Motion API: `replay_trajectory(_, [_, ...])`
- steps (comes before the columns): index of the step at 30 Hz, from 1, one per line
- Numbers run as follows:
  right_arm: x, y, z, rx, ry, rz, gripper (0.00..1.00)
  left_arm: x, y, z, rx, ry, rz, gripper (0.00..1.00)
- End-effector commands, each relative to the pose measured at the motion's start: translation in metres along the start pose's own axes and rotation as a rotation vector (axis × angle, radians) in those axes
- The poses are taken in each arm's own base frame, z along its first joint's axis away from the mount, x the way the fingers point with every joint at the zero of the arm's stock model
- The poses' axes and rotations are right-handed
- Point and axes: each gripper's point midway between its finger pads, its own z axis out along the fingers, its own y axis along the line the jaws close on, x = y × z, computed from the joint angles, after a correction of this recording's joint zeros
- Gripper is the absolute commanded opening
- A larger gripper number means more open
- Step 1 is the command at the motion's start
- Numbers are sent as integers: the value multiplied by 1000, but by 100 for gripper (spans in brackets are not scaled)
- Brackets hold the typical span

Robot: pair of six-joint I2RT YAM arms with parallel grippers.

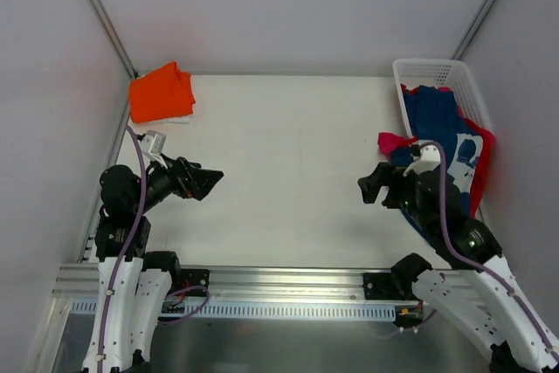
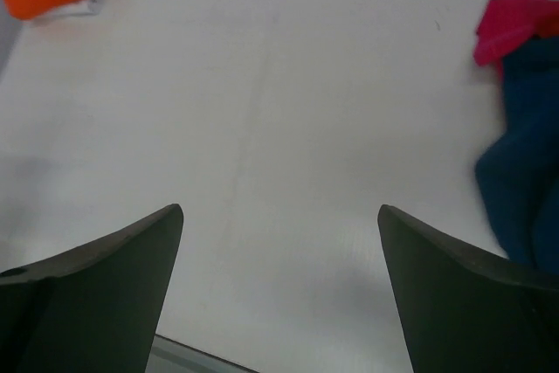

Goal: Fold and stack the t-shirts
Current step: Grab crumpled tshirt from bin with the right arm

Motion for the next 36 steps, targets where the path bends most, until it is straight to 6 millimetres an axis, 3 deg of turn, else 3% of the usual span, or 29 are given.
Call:
replay_trajectory(1, [5,-48,11,318,106,-88,99,-8,-4,-2,6,-32,49,99])
replay_trajectory(3, [16,-93,17,636,217,-167,100,-9,-2,-2,-8,-36,47,99])
replay_trajectory(5, [16,-113,22,783,262,-167,99,-8,1,-2,-21,-32,43,99])
replay_trajectory(6, [26,-121,33,827,317,-175,99,-8,1,-2,-22,-31,44,99])
replay_trajectory(10, [50,-150,71,820,332,66,100,-7,3,-2,-28,-26,39,99])
replay_trajectory(11, [67,-153,76,791,366,114,99,-7,3,-2,-31,-26,38,99])
replay_trajectory(14, [66,-180,73,884,331,146,99,-6,4,-1,-32,-19,34,99])
replay_trajectory(22, [50,-216,59,1037,300,118,99,-7,3,-3,-33,-26,42,99])
replay_trajectory(28, [69,-244,58,1079,356,216,99,-7,7,-1,-47,-20,34,99])
replay_trajectory(36, [93,-254,73,1069,393,281,99,-7,11,0,-70,-21,34,99])
